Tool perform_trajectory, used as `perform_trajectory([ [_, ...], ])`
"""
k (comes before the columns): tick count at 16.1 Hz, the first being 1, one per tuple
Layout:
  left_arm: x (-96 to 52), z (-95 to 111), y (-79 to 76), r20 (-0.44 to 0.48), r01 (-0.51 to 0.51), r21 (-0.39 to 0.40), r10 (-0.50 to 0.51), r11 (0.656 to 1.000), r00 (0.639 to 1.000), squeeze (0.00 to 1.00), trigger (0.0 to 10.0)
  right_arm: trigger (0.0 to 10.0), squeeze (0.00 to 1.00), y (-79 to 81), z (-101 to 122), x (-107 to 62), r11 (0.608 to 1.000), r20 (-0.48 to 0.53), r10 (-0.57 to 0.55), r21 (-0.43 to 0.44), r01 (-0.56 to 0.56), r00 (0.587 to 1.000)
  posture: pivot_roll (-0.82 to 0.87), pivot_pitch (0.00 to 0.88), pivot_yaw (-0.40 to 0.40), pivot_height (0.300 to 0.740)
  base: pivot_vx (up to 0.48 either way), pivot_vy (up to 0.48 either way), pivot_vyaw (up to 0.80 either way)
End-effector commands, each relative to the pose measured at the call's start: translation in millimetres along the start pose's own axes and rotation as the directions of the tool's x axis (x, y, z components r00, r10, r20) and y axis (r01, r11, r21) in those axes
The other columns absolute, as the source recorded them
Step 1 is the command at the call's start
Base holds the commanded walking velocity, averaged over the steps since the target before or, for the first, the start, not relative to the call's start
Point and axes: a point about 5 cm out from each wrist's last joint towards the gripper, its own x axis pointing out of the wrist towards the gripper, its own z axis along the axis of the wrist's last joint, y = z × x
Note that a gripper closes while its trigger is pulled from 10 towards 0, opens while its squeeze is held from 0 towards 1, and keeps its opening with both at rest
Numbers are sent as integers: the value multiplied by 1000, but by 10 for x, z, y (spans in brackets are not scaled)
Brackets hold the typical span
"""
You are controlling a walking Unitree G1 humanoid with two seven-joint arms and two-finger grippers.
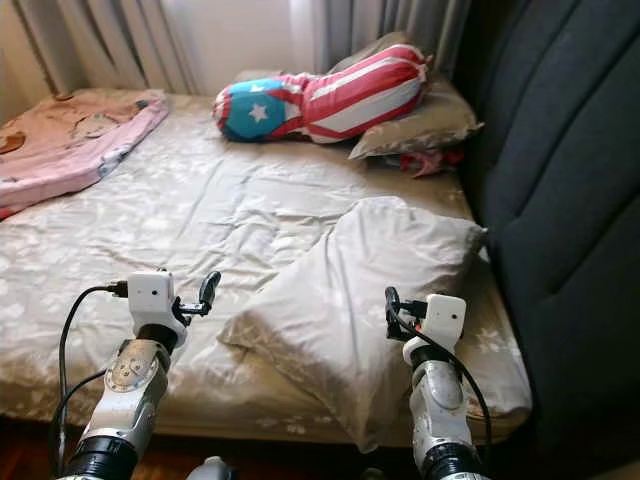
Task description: Clean up the room
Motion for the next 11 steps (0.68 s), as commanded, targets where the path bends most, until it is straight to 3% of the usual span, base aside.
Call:
perform_trajectory([
  [1, 27, 37, 13, 19, -1, 8, 1, 1000, 1000, 0, 10000, 10000, 0, 9, 4, 5, 1000, -3, 2, -1, -2, 1000, -63, 0, -55, 669, 304, 0, 0],
  [11, 41, 35, -5, 37, 5, 6, -5, 1000, 999, 0, 10000, 10000, 0, 20, -90, -48, 1000, -46, 11, 0, -11, 999, -63, 0, -56, 669, 329, 0, 0],
])
